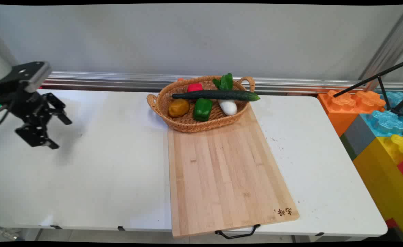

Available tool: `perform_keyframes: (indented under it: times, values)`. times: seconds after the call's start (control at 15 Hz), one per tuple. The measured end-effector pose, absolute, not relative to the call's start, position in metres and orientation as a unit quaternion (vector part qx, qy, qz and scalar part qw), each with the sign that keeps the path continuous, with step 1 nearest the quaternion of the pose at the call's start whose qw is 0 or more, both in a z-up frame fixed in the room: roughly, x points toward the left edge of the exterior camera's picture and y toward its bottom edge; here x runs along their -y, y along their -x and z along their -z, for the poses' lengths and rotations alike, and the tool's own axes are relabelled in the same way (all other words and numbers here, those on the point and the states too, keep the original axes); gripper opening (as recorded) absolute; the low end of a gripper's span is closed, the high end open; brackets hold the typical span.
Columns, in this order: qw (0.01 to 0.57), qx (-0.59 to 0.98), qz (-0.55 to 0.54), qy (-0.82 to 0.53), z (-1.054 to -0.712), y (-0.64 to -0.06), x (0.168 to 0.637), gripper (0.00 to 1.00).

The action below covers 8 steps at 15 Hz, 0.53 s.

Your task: Pick up the cucumber from the vegetable basket

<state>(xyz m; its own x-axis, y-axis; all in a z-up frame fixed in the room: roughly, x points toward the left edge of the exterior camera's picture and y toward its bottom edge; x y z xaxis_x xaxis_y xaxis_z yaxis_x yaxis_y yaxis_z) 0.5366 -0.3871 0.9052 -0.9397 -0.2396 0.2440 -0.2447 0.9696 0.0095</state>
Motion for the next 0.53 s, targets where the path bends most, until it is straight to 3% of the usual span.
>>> perform_keyframes:
  times: [0.27,0.53]
  values:
    - [0.154,0.979,-0.028,-0.133,-0.907,-0.496,0.405,1.00]
    - [0.208,0.965,-0.080,-0.137,-0.919,-0.421,0.450,1.00]
